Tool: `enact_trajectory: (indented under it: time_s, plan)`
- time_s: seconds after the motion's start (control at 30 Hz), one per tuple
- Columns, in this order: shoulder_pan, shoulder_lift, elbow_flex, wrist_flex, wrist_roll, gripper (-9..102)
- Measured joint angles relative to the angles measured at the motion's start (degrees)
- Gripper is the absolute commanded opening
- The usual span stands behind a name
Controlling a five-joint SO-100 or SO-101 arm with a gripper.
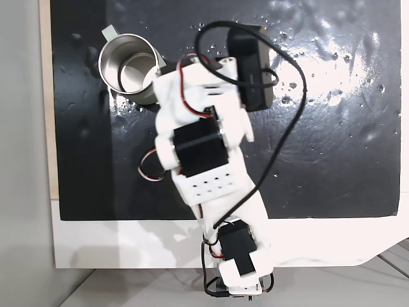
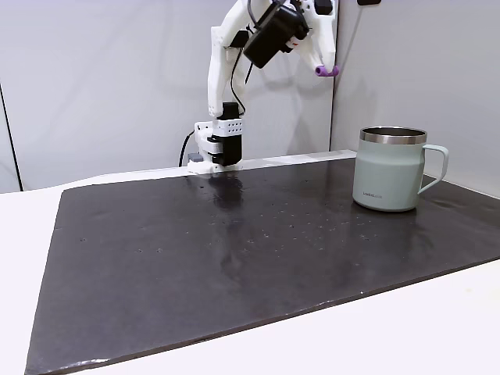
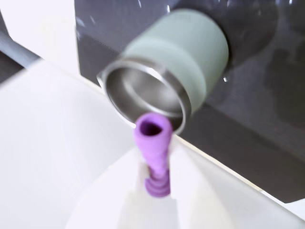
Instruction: Grasp a pengrip and put it in the cup.
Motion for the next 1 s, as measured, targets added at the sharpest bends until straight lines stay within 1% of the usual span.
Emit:
enact_trajectory:
  time_s: [0.2, 0.3, 0.57, 0.9, 0.93, 1.0]
  plan:
    - [-9.05, -6.59, -8.70, 0.00, -2.64, 0]
    - [-11.69, -9.58, -12.39, 0.00, -3.16, 0]
    - [-11.34, -18.11, -20.92, -1.14, -0.79, 0]
    - [-11.95, -23.82, -28.92, -2.72, 1.67, 1]
    - [-12.30, -23.91, -29.00, -2.72, 1.67, 2]
    - [-12.83, -23.91, -29.18, -2.72, 1.67, 10]
